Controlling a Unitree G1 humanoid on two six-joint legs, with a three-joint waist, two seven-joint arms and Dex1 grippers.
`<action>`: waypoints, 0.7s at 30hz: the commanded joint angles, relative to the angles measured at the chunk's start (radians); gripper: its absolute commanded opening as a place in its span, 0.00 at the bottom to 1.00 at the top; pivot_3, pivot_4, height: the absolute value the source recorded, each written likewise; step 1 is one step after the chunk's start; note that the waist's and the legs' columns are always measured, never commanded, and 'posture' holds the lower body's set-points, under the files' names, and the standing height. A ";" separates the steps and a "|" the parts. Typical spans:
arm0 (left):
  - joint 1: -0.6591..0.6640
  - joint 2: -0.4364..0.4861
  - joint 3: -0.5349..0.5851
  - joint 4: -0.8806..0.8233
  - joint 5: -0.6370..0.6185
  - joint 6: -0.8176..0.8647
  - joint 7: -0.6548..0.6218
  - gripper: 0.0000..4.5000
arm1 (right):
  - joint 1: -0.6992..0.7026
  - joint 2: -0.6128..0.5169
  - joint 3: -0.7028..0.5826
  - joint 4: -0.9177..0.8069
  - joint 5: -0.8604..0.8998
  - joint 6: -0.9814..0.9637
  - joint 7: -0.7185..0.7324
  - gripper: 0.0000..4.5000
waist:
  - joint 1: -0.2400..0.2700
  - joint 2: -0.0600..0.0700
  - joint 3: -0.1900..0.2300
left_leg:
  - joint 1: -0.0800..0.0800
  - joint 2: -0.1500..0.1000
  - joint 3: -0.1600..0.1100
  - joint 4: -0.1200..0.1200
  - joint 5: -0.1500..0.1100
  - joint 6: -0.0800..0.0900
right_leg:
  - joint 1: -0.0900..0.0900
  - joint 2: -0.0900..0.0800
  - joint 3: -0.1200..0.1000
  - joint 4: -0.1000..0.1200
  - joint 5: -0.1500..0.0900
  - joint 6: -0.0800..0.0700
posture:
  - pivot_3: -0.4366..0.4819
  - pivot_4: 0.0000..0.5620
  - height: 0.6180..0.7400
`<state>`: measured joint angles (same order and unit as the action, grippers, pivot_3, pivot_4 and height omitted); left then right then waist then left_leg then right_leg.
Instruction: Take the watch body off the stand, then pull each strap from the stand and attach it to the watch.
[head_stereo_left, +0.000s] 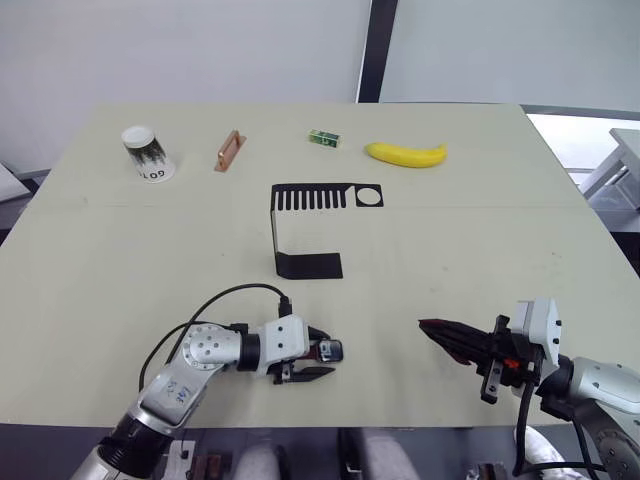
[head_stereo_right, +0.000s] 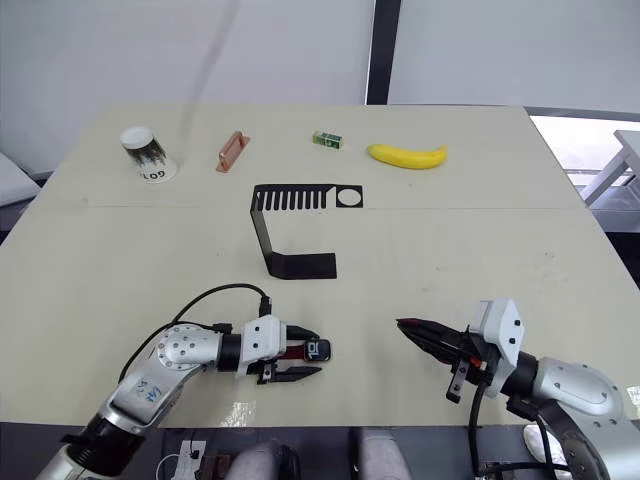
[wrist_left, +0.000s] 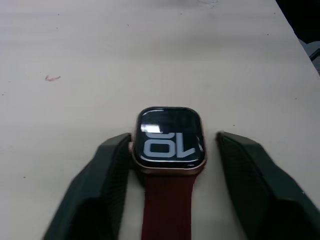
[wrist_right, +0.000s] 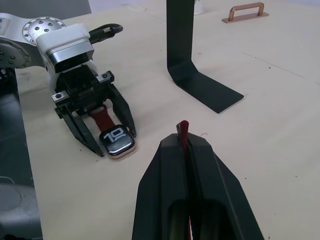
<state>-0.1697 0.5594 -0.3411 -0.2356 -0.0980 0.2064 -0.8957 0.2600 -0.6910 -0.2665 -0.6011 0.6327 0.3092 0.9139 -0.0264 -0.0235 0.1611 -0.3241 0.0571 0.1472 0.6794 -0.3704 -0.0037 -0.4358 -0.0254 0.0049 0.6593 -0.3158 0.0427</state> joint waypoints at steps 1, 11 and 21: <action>0.023 0.013 0.000 0.087 0.051 0.023 0.035 0.35 | -0.002 0.000 -0.017 -0.054 0.030 0.006 -0.018 0.00 | -0.001 0.000 0.000 | 0.005 0.000 0.000 -0.002 0.000 0.000 | 0.007 0.000 0.000 -0.002 0.000 0.000 | 0.48 0.27 0.98; 0.026 0.010 0.017 0.111 0.023 -0.020 0.020 0.35 | 0.002 0.000 -0.019 -0.072 0.043 0.020 -0.032 0.00 | -0.001 -0.001 -0.004 | 0.011 0.000 0.000 -0.010 -0.001 0.000 | 0.016 0.000 0.000 -0.006 0.000 0.000 | 0.48 0.27 0.98; -0.019 0.077 0.200 0.102 -0.294 0.044 -0.208 0.35 | -0.016 0.001 -0.010 -0.071 0.016 0.004 -0.046 0.00 | -0.001 -0.001 -0.004 | 0.012 0.000 0.000 -0.011 0.000 -0.002 | 0.011 0.000 -0.001 -0.005 -0.001 -0.002 | 0.48 0.27 0.98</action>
<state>-0.1694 0.6358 -0.1684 -0.1077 -0.3213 0.2264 -1.0569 0.2534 -0.6909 -0.2665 -0.6321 0.6468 0.3307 0.8810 -0.0275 -0.0240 0.1572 -0.3143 0.0573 0.1471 0.6690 -0.3697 -0.0055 -0.4272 -0.0256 0.0043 0.6544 -0.3170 0.0413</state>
